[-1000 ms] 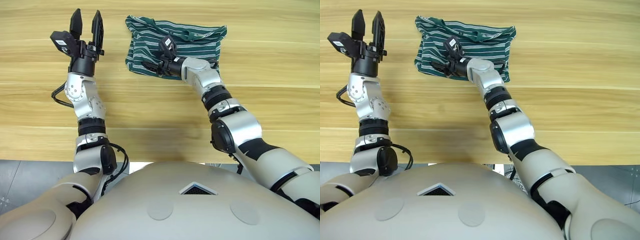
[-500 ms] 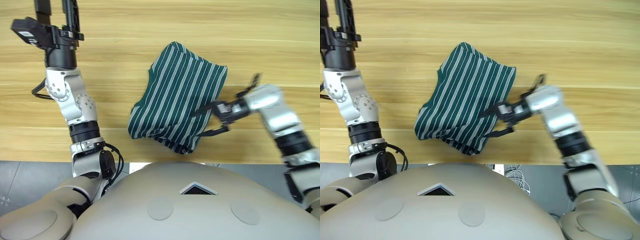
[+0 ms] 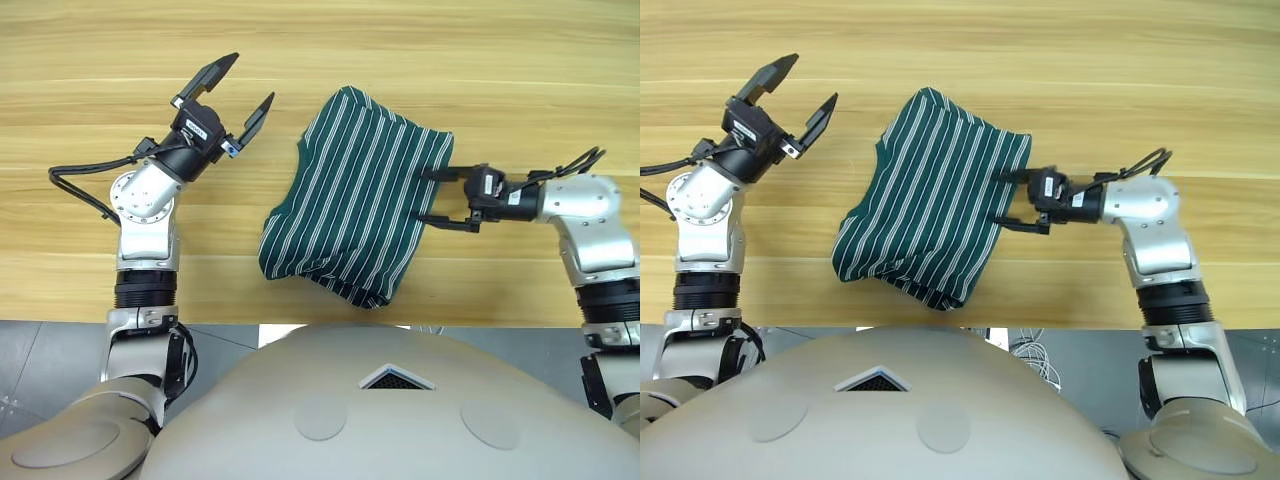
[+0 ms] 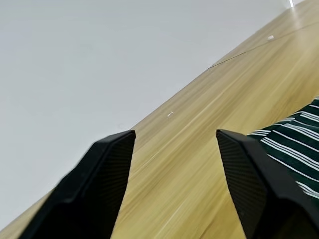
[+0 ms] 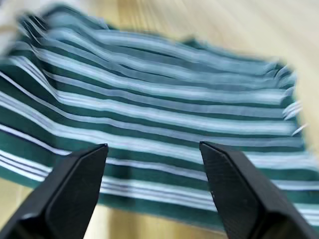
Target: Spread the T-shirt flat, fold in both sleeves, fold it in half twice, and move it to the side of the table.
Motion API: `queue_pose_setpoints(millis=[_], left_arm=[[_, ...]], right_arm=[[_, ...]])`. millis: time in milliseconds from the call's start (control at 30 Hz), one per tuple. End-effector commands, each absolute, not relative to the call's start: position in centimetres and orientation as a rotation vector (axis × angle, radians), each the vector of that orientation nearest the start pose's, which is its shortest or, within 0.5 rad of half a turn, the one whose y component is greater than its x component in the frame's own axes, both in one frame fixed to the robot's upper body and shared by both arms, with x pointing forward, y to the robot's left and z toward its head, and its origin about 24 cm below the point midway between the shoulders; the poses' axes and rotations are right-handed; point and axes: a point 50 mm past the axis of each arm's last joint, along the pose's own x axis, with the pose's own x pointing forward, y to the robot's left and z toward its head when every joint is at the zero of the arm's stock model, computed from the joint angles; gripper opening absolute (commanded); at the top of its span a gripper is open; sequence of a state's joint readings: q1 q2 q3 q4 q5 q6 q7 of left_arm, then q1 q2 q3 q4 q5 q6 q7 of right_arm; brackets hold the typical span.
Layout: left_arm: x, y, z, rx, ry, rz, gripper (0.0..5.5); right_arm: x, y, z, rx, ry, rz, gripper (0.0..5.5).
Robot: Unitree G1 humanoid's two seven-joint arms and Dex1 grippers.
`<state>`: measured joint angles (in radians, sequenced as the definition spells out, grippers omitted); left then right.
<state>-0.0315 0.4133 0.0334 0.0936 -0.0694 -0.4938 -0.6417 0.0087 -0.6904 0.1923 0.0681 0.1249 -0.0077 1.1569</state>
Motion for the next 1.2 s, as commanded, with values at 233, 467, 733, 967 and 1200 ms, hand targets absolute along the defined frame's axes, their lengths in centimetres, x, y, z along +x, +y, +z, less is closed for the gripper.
queue_pose_setpoints(millis=[233, 467, 733, 967, 1200], left_arm=[[23.7, 16.4, 8.4, 0.448, -0.390, -0.762, 2.89], [22.6, 18.5, 6.1, 0.708, -0.225, -0.879, 2.89], [18.4, 24.7, 4.4, 1.028, 0.150, -1.072, 3.89], [14.7, 21.1, 1.7, 1.035, 0.209, -1.344, 3.89], [14.3, 19.7, 2.1, 1.049, 0.152, -1.389, 3.89]], right_arm=[[28.1, -20.6, 1.7, -0.669, 0.466, 0.981, 3.42], [25.6, -22.0, 7.3, -0.564, 0.162, 1.184, 3.42], [22.9, -29.0, 9.4, -0.941, 0.337, 1.199, 4.29], [21.5, -24.3, 4.2, -1.101, 0.333, 1.465, 4.34], [20.6, -22.4, 3.6, -1.042, 0.274, 1.547, 4.34]])
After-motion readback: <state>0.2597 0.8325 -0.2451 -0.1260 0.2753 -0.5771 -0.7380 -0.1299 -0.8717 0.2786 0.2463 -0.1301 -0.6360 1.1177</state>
